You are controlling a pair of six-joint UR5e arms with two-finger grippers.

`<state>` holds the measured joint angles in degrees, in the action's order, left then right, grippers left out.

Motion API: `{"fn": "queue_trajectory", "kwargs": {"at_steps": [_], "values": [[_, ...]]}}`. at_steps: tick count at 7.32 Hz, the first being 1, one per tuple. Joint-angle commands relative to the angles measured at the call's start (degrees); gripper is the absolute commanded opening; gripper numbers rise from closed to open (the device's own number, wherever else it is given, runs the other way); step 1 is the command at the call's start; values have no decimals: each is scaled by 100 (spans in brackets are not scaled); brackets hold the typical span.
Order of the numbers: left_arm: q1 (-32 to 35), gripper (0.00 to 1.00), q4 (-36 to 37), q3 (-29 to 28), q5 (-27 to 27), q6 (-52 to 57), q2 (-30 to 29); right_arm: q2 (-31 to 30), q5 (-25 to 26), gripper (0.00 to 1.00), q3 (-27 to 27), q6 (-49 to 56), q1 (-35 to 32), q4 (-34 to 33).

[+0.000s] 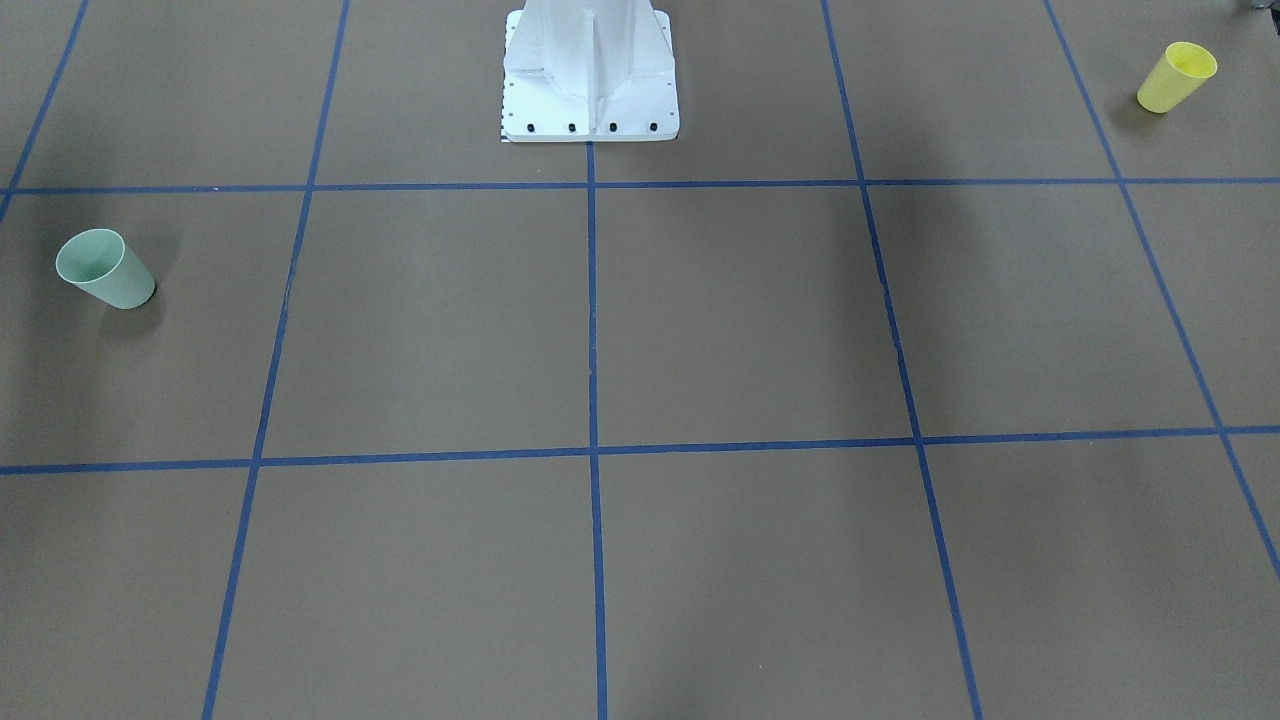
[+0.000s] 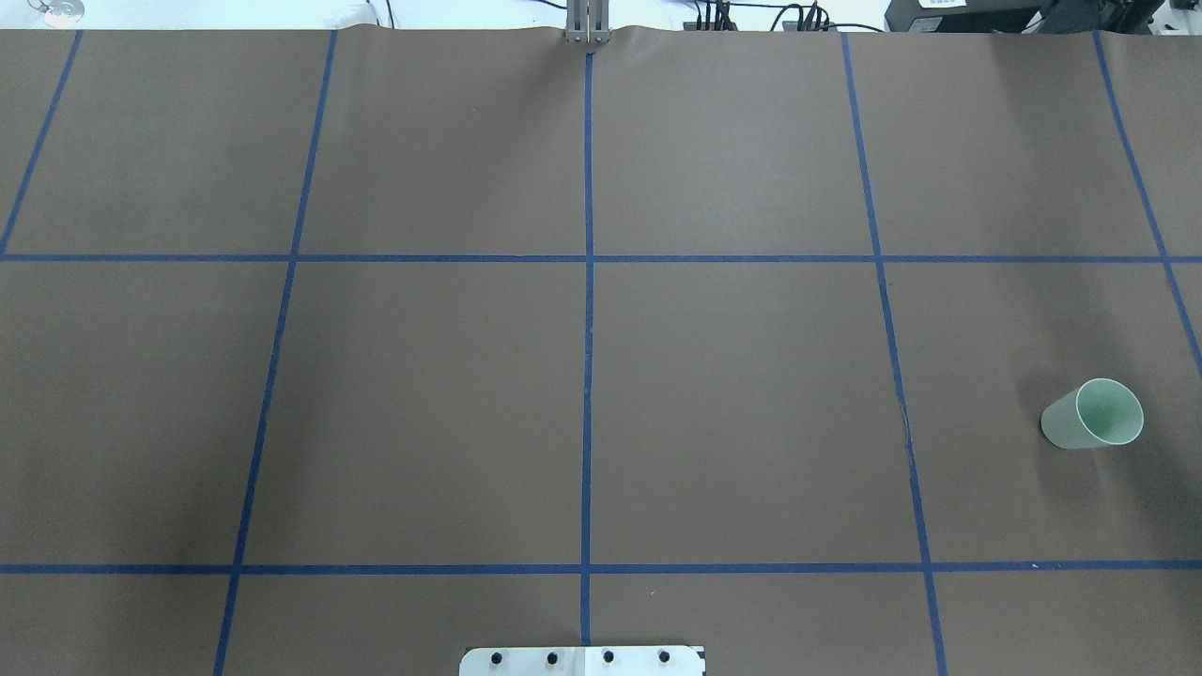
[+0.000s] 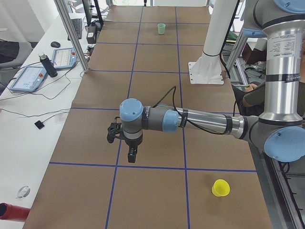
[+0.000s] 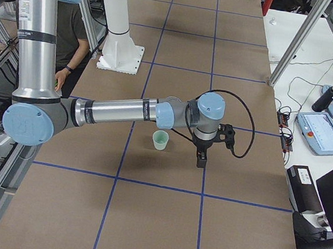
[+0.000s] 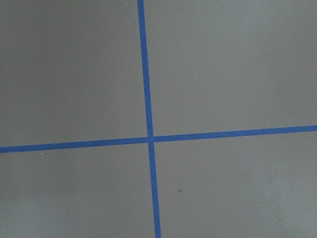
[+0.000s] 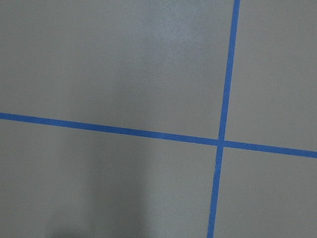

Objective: Transfer and stack yellow cup on green cup

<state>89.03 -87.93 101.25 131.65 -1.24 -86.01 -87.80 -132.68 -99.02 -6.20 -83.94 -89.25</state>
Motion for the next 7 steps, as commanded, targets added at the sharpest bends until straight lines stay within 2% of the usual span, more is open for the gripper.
{"fn": "queue_trajectory", "kwargs": {"at_steps": [1,7], "values": [[27,100,21,121,-17,-8,188,0,5,100,58,-4,0,-4],[18,100,-14,149,36,-43,286,0,-12,100,76,-4,0,-4]]}}
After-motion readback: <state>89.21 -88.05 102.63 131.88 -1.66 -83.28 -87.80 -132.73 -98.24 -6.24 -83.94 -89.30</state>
